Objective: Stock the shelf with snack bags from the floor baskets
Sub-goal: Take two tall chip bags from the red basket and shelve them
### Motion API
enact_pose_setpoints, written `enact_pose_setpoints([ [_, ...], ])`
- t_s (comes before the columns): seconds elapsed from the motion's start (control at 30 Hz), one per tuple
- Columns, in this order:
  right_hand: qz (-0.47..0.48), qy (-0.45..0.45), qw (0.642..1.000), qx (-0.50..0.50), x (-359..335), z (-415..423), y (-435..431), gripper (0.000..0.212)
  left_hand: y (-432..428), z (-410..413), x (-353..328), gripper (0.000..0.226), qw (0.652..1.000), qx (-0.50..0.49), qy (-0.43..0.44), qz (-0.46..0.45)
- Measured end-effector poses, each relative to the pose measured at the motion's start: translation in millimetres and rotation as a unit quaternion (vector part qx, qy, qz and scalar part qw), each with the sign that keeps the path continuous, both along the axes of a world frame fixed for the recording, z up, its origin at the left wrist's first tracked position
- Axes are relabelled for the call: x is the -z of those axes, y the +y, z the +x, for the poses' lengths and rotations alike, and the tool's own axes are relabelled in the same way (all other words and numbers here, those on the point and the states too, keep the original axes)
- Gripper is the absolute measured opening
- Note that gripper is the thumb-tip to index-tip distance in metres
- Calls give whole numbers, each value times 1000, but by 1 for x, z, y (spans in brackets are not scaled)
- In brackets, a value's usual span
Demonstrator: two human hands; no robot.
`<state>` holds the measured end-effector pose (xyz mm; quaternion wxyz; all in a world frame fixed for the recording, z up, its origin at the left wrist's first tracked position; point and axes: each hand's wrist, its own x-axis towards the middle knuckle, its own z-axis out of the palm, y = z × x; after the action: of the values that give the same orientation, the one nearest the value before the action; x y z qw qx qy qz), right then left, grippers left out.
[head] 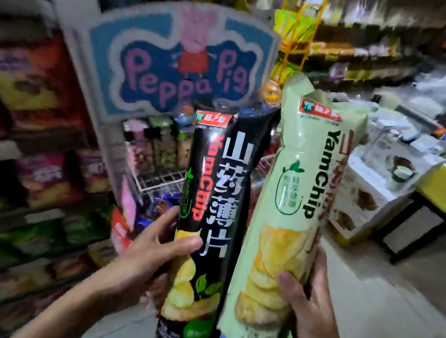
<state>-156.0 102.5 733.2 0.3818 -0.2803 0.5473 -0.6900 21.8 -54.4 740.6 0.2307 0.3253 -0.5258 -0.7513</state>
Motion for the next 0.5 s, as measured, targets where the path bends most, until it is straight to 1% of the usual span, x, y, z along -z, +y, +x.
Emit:
enact_pose_setpoints([
  [0.1, -41, 13, 998, -55, -33, 49, -33, 72, -13, 72, -38, 52, 996, -64, 22, -59],
  [0.17, -62, 27, 993, -92, -49, 90, -59, 71, -21, 126, -59, 53, 990, -96, 33, -97],
  [0.27, -98, 66, 980, -160, -73, 182, -108, 69, -34, 233, -81, 64, 974, -159, 57, -152],
  [0.3, -100, 68, 979, -162, -77, 202, -117, 67, -37, 256, -87, 66, 969, -173, 59, -164],
  [0.33, -116, 72, 973, -185, -83, 245, -137, 66, -43, 304, -95, 67, 959, -204, 63, -185],
  [0.37, -121, 74, 970, -199, -87, 271, -148, 67, -46, 332, -101, 67, 952, -226, 58, -198],
  [0.4, -136, 80, 964, -214, -94, 313, -165, 69, -49, 376, -110, 67, 943, -248, 54, -217],
  [0.5, -162, 120, 945, -258, -123, 415, -211, 88, -62, 487, -136, 75, 912, -316, 22, -260],
])
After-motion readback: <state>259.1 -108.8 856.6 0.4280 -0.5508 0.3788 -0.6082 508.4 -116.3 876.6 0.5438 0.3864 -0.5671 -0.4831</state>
